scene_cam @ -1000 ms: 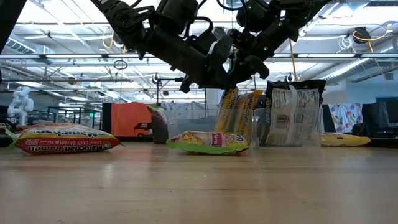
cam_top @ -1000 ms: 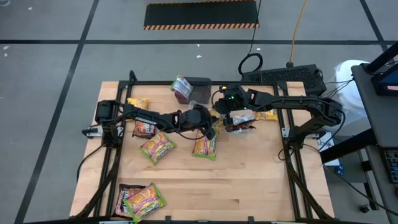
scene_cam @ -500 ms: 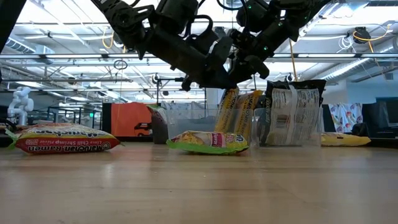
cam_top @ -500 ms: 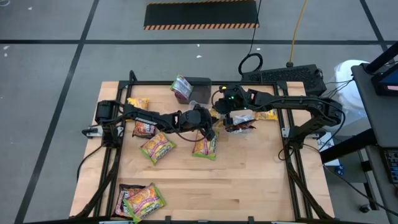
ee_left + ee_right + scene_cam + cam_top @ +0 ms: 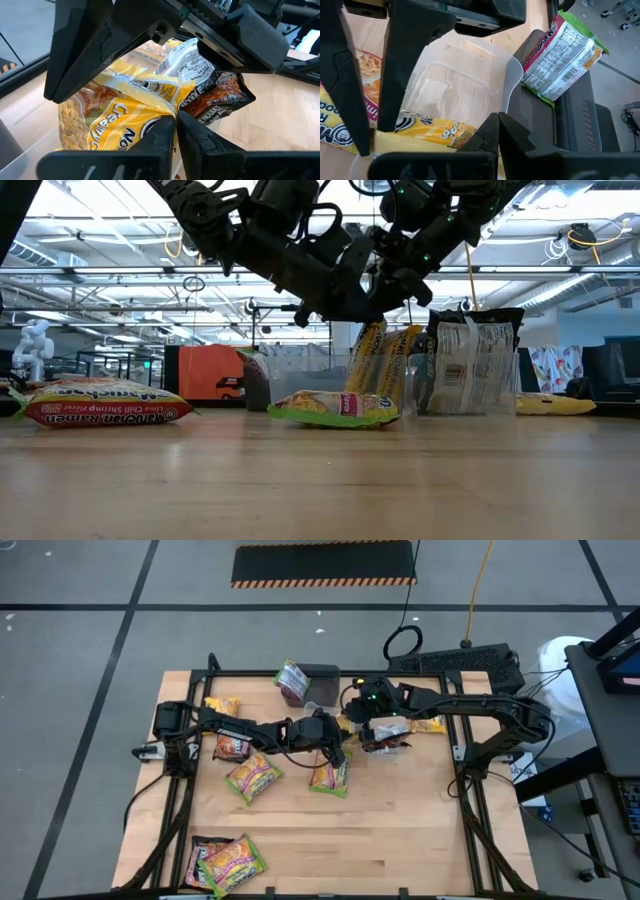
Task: Sort Maruchan noodles
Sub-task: Put the yellow noodle pack into the left transparent bin
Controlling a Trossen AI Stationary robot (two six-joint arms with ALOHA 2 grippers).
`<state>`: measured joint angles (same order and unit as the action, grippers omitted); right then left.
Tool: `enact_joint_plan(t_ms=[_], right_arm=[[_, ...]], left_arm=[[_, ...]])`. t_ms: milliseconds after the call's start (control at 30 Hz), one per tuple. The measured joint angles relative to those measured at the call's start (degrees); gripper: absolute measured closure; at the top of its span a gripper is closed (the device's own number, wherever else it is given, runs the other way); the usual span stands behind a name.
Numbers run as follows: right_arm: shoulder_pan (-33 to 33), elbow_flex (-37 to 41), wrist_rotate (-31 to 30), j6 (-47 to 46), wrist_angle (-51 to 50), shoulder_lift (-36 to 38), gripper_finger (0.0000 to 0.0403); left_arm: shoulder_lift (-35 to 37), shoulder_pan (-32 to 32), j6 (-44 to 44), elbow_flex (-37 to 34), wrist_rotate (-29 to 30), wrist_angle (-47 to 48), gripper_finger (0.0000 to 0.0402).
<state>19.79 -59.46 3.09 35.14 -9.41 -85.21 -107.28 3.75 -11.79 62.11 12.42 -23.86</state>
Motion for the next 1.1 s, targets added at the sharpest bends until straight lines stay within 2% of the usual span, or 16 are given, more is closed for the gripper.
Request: enact_joint_plan(t_ms=[367, 1100], right_arm=[[0.0, 0.0, 0.0, -0.6, 1.0, 0.0, 0.0403], [0.0, 0.0, -0.1, -0.6, 1.0, 0.0, 0.0403]], left_arm=[[0.0, 0.6, -2.3, 0.0, -1.2, -0.2, 0.0321], [0.2, -0.7, -0.1, 0.0, -1.1, -0.2, 0.0319]])
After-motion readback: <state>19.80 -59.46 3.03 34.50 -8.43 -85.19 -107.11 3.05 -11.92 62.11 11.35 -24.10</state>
